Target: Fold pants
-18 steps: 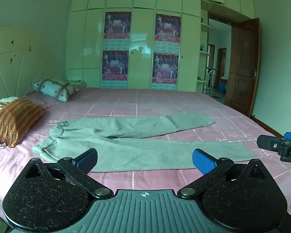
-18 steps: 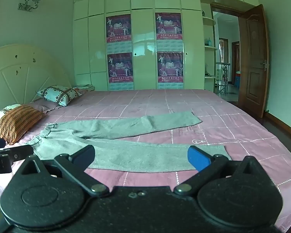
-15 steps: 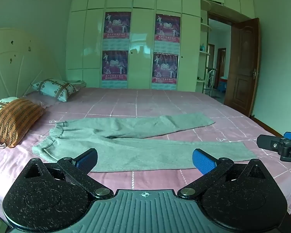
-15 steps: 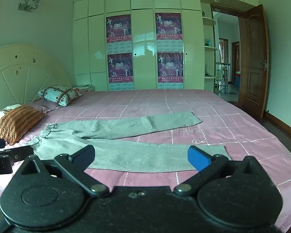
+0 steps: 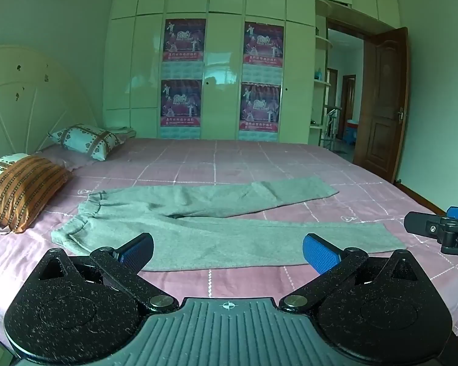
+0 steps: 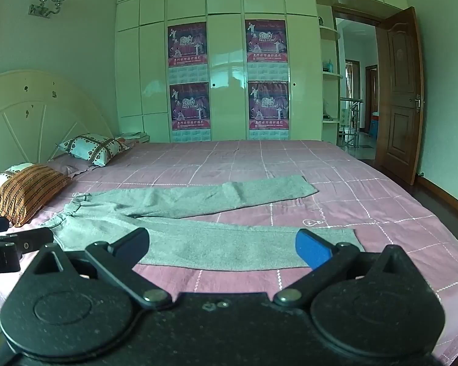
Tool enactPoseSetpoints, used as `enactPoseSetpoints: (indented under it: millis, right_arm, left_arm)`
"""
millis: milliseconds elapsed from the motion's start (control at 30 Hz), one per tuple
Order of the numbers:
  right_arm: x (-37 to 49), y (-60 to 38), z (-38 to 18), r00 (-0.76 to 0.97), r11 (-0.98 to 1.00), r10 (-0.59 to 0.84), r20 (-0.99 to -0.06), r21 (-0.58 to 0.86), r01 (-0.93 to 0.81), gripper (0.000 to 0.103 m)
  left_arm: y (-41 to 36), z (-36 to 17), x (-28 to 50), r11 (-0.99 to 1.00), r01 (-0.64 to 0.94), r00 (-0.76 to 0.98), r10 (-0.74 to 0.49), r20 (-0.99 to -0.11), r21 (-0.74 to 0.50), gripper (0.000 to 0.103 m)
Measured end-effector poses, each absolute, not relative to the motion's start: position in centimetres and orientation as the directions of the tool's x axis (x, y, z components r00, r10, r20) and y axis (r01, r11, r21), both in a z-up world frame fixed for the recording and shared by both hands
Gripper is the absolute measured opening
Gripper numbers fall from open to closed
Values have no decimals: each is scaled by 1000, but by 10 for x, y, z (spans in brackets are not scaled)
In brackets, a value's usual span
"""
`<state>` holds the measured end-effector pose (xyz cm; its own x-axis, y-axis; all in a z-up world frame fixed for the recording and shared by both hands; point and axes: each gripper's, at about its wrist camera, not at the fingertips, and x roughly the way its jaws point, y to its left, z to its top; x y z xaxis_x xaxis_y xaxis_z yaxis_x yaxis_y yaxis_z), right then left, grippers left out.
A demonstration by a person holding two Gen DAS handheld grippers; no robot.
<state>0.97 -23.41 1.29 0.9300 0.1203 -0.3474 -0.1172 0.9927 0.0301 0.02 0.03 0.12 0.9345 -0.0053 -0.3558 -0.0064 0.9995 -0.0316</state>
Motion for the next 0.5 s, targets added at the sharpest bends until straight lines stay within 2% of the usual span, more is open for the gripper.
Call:
enactPoseSetpoints:
  millis: [500]
  right_arm:
    - [10, -235, 13, 929, 992, 122, -348, 30, -119, 97]
  left_arm:
    - [-1, 0, 1, 1000, -12, 932, 2, -363, -24, 103]
